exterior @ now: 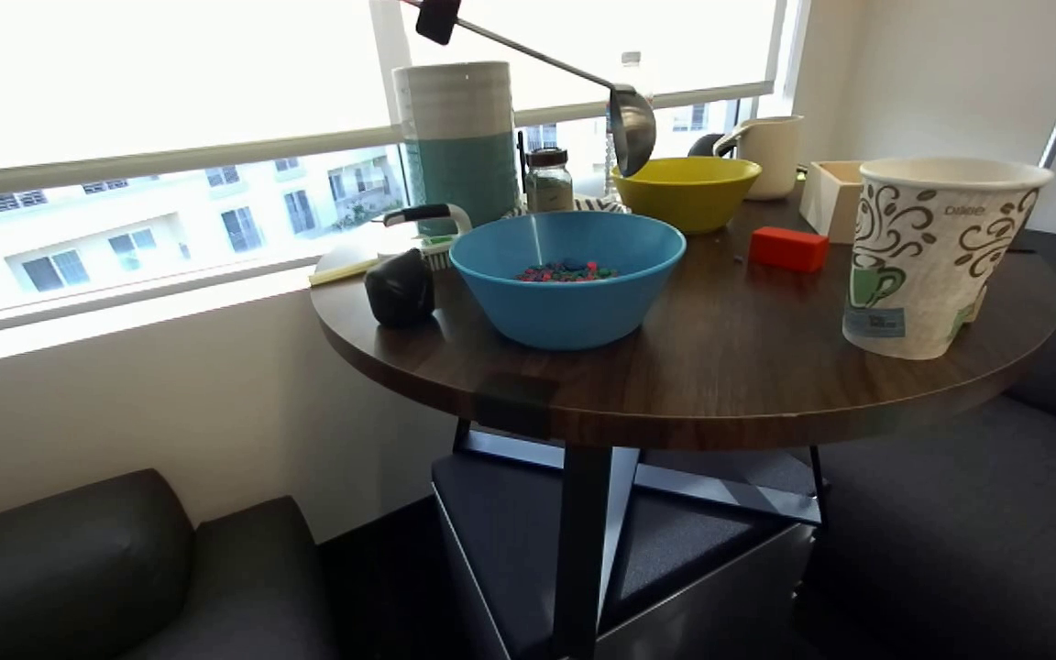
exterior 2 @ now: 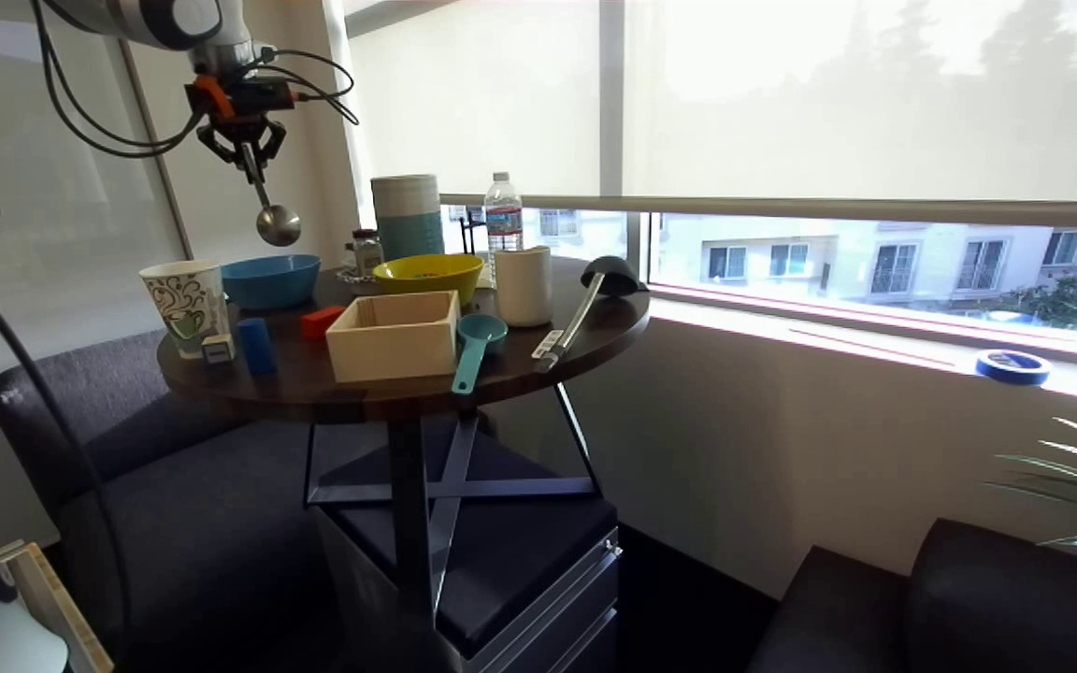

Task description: Use the metal spoon to scoop up cereal from the yellow bowl and put it into the blue bowl

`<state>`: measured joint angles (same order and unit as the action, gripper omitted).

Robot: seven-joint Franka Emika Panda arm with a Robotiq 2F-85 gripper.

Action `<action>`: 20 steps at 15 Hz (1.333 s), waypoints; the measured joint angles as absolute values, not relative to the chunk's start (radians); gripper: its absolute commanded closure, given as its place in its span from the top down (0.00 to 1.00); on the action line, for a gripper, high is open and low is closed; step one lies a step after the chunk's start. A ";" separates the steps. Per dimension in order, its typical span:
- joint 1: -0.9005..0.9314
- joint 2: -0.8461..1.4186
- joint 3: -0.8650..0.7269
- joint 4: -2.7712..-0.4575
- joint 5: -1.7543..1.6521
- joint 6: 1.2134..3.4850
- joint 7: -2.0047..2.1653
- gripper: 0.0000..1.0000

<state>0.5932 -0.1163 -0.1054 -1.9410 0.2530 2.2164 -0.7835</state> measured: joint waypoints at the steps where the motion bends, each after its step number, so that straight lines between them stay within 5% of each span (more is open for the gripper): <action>1: 0.555 -0.114 -0.067 -1.939 0.254 2.214 -0.785 0.04; 8: 0.389 -0.101 0.095 -1.917 0.287 2.206 -0.785 0.04; 20: 0.295 -0.137 0.099 -1.903 0.596 2.291 -0.902 0.04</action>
